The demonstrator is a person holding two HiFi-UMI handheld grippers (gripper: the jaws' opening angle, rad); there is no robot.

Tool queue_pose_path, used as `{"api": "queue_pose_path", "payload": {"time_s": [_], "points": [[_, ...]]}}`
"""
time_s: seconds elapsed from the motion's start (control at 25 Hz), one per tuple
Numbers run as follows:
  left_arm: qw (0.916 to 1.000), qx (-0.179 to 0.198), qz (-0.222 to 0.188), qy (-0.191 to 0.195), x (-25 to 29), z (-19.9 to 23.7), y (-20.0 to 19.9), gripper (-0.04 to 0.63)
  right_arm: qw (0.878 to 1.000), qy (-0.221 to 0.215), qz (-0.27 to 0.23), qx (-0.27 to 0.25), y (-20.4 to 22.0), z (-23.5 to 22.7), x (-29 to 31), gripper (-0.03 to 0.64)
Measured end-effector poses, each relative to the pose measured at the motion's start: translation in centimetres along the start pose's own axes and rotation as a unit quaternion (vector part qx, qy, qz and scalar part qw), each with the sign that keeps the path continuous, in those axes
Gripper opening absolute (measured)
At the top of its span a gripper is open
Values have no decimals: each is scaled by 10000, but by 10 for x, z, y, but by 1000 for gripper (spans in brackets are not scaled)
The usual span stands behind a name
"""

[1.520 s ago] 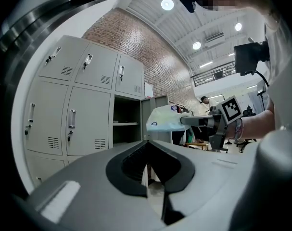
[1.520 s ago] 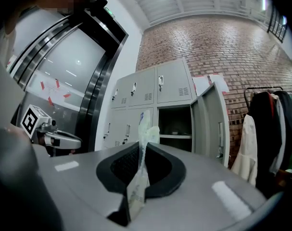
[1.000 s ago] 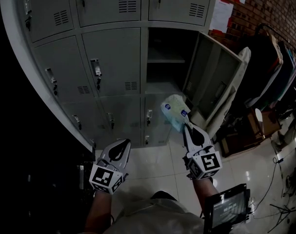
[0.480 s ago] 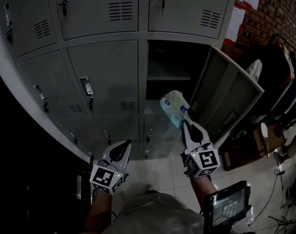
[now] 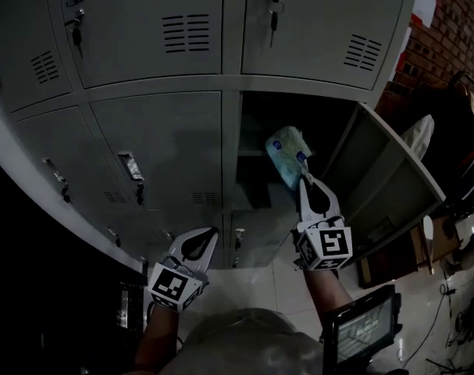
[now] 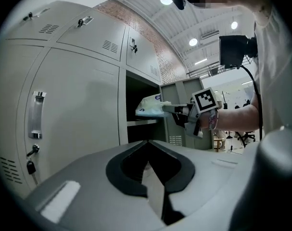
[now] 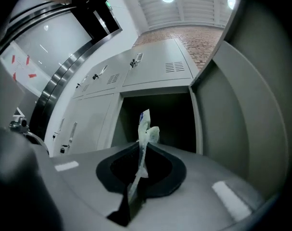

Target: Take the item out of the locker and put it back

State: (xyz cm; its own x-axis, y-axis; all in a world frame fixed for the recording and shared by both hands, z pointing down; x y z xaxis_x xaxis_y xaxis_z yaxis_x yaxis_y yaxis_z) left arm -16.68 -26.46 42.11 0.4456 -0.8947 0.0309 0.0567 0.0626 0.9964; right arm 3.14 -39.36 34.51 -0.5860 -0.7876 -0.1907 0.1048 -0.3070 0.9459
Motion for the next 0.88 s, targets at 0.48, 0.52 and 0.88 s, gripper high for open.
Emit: {"api": "queue_pose_path", "payload": {"time_s": [0.48, 0.52, 0.88], "points": [[9996, -95, -94, -254, 19, 63, -21, 5, 9978, 37, 511, -427, 28, -14, 100, 10], [9995, -100, -110, -265, 20, 66, -22, 5, 9980, 29, 490, -400, 30, -14, 102, 25], [9997, -132, -82, -175, 27, 70, -25, 5, 9999, -100, -114, -24, 8, -15, 92, 247]]}}
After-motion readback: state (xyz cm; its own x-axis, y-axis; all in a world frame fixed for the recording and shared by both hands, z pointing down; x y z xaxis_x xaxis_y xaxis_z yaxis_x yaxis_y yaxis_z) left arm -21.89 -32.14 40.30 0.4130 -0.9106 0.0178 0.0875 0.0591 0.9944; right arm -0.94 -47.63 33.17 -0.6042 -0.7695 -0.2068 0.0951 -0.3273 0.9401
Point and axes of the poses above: the fingertips, and each gripper's own axes: x forward along the fingers, z to its left, y out of its underside, the point moved 4 cm from there along -x, backward along the fingers, and after that the axes turned 9 degrees about -x, right-handed, at the moved point
